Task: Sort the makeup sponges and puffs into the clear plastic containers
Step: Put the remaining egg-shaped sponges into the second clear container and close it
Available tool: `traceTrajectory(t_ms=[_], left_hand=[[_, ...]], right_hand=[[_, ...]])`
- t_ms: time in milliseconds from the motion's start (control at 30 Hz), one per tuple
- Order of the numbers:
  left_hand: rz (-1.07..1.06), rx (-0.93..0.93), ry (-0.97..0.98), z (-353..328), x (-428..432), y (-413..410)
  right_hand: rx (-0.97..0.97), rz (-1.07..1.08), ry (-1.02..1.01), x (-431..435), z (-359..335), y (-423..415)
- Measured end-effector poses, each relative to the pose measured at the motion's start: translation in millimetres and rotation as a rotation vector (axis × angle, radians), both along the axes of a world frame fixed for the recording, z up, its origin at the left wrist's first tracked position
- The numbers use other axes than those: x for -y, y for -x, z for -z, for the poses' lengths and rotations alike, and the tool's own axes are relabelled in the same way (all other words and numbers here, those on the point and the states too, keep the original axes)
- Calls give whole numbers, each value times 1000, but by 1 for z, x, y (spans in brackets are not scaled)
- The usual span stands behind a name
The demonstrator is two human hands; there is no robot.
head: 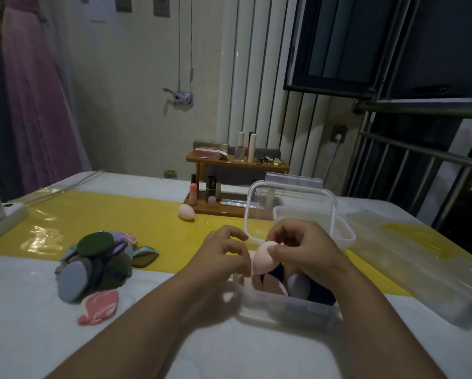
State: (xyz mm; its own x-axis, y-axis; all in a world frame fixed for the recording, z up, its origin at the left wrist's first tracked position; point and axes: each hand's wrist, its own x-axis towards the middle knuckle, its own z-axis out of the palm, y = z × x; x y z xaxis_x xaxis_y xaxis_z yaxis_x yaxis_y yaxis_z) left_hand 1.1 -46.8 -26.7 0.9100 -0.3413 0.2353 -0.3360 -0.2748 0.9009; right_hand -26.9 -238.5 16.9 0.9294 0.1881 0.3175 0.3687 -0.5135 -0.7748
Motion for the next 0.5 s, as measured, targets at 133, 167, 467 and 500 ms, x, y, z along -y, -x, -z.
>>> traceTrajectory(t_ms=[133,167,467,500], left_hand=[[11,2,-50,-4,1,1],[7,-3,-42,-4,2,0],[7,-89,15,-3,4,1],[29,-91,6,-2,4,0]], right_hand=[[-79,-74,87,-1,0,3],[-101,-81,88,-1,0,4],[-237,-189,141,-9,-3,10],[-240,-196,125,-9,-3,10]])
